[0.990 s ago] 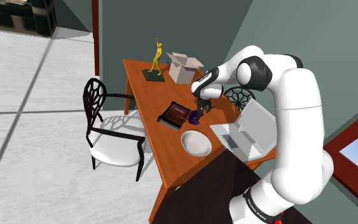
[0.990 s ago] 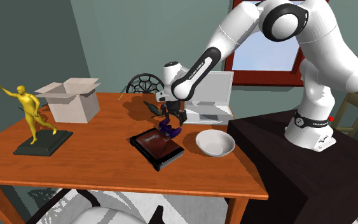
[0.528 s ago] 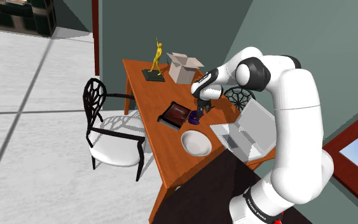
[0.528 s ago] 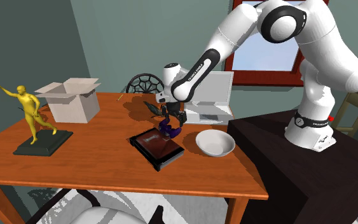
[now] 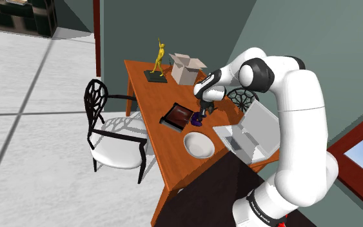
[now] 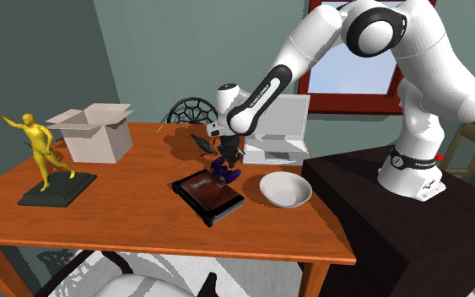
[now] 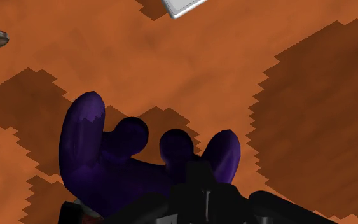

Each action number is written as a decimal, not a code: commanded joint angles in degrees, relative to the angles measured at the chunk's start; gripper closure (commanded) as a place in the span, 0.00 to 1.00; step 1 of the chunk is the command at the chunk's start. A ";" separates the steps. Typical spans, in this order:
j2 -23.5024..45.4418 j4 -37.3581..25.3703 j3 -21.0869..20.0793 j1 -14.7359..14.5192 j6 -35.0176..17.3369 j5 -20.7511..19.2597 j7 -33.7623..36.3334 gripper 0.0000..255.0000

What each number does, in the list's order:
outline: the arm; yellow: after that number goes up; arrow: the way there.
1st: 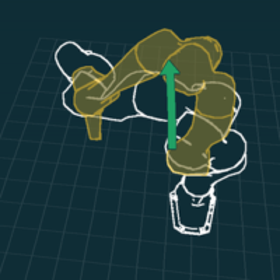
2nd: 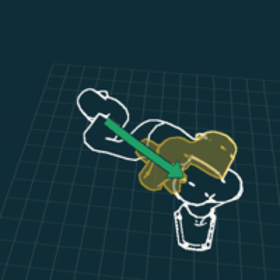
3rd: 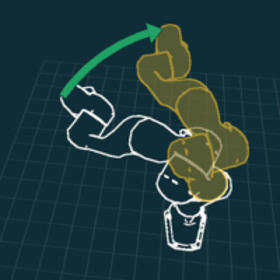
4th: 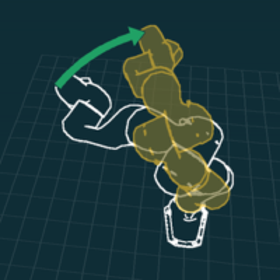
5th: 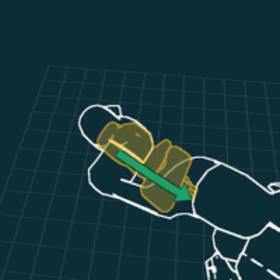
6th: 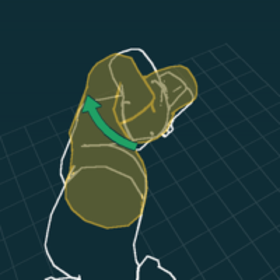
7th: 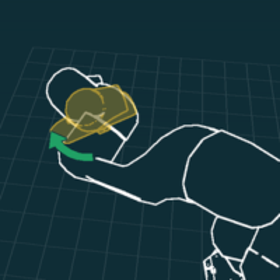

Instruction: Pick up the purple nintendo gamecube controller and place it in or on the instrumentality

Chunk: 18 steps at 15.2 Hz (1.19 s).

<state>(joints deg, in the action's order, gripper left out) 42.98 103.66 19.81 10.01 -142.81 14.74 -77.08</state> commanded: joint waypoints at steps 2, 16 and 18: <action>0.00 0.00 0.00 0.00 0.00 0.00 0.00 1.00; 12.85 -21.37 2.22 3.57 7.54 -1.96 3.58 0.00; 14.07 -21.97 1.94 3.95 6.88 -1.75 3.49 0.00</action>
<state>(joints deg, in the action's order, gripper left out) 56.53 81.79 21.88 13.80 -135.48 12.88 -73.53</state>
